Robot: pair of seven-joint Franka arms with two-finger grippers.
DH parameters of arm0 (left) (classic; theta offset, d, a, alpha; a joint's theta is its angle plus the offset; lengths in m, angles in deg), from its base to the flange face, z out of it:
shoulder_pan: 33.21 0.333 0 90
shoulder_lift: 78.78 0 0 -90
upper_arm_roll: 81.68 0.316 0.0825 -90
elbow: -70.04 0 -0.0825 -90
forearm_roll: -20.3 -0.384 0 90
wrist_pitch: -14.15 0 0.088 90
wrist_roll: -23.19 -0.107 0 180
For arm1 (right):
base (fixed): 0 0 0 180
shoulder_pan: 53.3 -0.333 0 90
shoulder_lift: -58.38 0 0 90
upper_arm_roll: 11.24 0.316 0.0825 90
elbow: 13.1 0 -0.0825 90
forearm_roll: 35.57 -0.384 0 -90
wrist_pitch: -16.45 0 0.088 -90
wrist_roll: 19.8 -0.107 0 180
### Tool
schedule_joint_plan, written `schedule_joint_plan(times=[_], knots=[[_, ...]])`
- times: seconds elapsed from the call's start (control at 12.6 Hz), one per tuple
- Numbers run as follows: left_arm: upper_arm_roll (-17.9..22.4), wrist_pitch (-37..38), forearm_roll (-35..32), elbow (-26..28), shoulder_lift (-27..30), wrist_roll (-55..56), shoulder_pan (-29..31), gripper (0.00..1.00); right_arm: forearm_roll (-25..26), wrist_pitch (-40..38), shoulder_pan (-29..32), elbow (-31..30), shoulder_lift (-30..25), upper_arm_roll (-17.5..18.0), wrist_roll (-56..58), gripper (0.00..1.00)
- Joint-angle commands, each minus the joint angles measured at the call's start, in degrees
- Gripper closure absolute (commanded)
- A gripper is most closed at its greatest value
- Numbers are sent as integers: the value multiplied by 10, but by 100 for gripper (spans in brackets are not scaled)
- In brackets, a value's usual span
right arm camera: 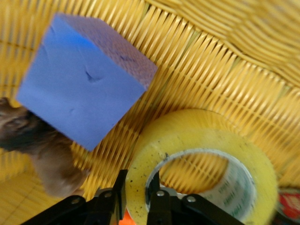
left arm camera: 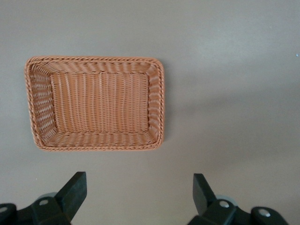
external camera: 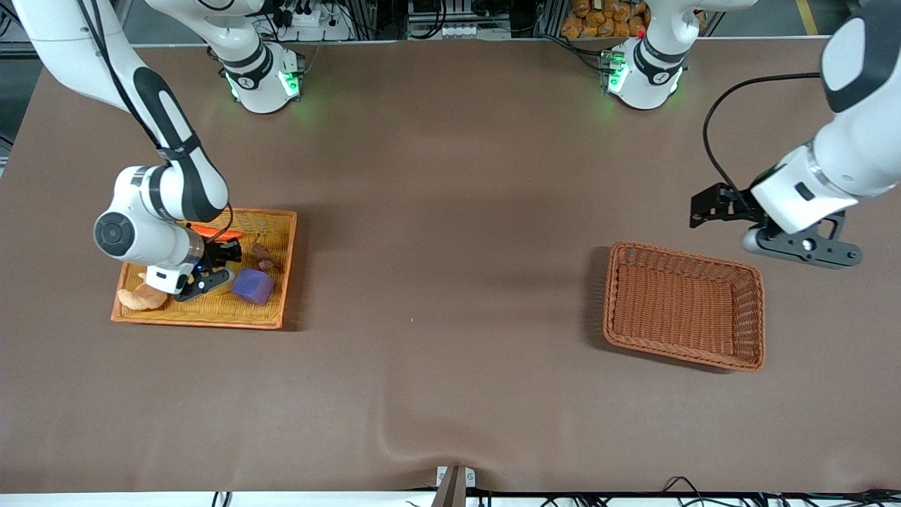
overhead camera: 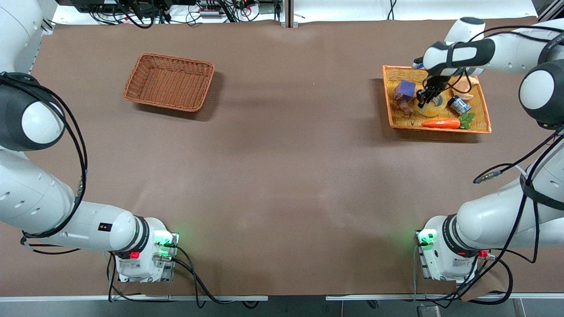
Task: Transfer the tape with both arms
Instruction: 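Lower the right gripper onto the yellow tape roll in the tray, then lift the tape with the right gripper while the left gripper approaches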
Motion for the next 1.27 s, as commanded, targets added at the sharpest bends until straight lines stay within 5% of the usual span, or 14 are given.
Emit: schedule_joint_plan(times=[0.0,0.32,0.56,0.71,0.95,1.19], knots=[[2,3,-25,-4,-16,21,-15,0,4,-91,1,56,-24,2,7,100],[2,3,-26,-3,-16,26,-12,0,3,-247,-26,194,-28,9,-36,100],[0,3,-26,-4,-42,81,-43,0,-7,-308,-123,307,-31,11,-165,100],[1,1,-27,-5,-69,111,-77,0,-37,-308,-205,354,-14,10,-289,100],[1,-32,-26,-5,-105,150,-97,0,-72,-281,-313,456,89,10,-431,100],[1,-62,-27,-5,-134,176,-105,0,-132,-144,-388,501,203,9,-490,100]])
